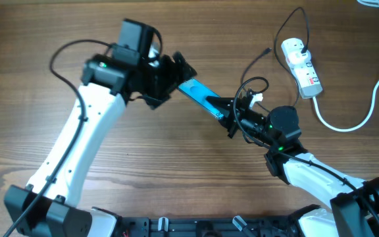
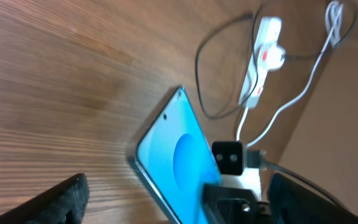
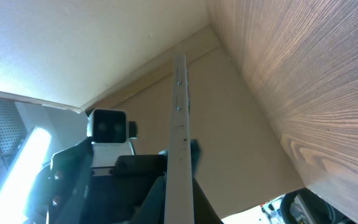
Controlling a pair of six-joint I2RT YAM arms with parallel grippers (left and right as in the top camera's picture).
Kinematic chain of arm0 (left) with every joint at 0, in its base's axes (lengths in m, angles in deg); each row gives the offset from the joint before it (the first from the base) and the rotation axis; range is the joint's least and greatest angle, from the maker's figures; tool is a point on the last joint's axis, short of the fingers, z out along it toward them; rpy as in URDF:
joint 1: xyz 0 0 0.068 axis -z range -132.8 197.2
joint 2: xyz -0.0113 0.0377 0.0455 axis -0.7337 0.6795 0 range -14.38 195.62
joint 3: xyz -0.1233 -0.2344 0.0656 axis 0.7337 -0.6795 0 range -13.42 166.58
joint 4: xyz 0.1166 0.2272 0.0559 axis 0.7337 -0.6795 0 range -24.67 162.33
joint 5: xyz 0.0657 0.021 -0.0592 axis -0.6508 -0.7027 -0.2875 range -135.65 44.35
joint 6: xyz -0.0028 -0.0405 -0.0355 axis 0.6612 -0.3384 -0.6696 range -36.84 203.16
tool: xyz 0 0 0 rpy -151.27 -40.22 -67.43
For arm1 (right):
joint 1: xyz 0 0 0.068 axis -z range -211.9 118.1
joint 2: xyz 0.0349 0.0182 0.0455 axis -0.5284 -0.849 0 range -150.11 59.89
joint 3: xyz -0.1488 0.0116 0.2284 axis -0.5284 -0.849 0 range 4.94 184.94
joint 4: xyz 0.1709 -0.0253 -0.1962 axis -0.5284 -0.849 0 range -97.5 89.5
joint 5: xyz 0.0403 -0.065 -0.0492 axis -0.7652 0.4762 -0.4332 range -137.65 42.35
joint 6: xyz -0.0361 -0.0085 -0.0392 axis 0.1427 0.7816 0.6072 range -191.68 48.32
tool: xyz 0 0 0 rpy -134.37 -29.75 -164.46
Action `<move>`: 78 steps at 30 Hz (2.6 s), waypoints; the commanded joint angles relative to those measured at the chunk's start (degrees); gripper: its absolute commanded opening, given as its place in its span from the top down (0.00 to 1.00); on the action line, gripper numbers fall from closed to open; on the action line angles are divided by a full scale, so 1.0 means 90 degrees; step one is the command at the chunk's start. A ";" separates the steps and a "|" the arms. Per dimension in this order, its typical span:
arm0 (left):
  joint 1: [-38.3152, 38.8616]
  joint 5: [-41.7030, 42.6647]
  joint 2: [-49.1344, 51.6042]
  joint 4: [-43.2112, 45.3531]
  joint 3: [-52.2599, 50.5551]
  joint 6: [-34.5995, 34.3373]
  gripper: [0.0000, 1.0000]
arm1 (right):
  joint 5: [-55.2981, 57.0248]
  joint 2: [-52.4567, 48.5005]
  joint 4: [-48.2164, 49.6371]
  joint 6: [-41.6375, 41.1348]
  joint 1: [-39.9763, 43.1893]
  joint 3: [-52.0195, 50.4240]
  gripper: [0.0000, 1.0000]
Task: Plug charger to phone and switch on socket
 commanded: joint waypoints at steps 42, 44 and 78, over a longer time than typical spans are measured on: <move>0.0617 0.0741 -0.0070 0.2574 -0.1392 -0.2713 0.96 | 0.0289 0.0015 0.0032 -0.0044 0.0002 0.0078 0.95; 0.0602 0.0741 -0.0070 0.2574 -0.1392 -0.2710 0.96 | 0.0282 0.0015 -0.0070 -0.0044 0.0002 0.0078 0.85; -0.1343 0.3145 0.0612 0.1086 -0.1392 0.2523 0.96 | 0.3232 0.0051 -0.5943 0.7929 0.0017 0.2429 0.21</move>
